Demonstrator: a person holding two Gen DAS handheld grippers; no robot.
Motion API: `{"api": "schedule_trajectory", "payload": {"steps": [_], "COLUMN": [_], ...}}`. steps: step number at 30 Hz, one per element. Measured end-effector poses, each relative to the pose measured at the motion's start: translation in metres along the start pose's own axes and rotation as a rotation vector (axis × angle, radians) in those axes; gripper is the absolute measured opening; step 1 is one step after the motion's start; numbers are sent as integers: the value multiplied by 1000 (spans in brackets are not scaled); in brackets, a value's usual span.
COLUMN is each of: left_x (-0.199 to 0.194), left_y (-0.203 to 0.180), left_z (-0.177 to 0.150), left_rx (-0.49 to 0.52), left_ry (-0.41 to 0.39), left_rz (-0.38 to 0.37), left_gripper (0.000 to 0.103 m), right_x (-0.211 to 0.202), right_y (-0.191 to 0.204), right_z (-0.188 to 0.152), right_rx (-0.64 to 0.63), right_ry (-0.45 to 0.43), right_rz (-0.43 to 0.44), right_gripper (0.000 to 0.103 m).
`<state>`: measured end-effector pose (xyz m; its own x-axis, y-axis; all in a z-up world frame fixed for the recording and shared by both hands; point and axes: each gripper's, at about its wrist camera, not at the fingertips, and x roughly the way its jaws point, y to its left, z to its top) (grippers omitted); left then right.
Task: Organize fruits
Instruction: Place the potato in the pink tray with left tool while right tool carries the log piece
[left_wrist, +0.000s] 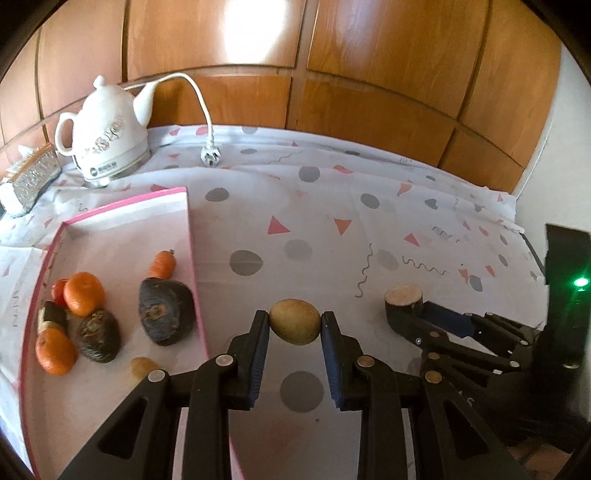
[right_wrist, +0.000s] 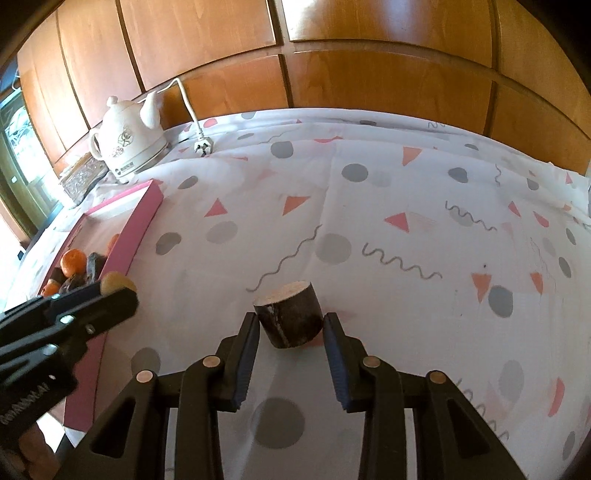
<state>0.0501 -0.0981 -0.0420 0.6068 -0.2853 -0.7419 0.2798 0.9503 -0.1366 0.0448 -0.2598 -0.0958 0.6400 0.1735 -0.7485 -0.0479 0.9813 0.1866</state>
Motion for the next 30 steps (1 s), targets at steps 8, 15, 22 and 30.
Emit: {"api": "schedule_trajectory", "payload": {"steps": [8,15,22,30], "left_x": [-30,-46,-55,-56], "left_y": [25,60,101,141], "left_z": [-4,-10,-24,-38], "left_rx": [-25,-74,-141,-245], "left_ry": [-68,-91,-83,-59], "left_rz": [21,65,133,223], "left_gripper": [28,29,29,37], "right_x": [1,4,4,4], "right_y": [19,32,39,55], "right_z": [-9,-13,-10,-5], "right_rx": [-24,-53,-69,-101], "right_ry": [19,28,29,25], "right_rz": [9,1,1,14], "right_gripper": [34,33,32,31]}}
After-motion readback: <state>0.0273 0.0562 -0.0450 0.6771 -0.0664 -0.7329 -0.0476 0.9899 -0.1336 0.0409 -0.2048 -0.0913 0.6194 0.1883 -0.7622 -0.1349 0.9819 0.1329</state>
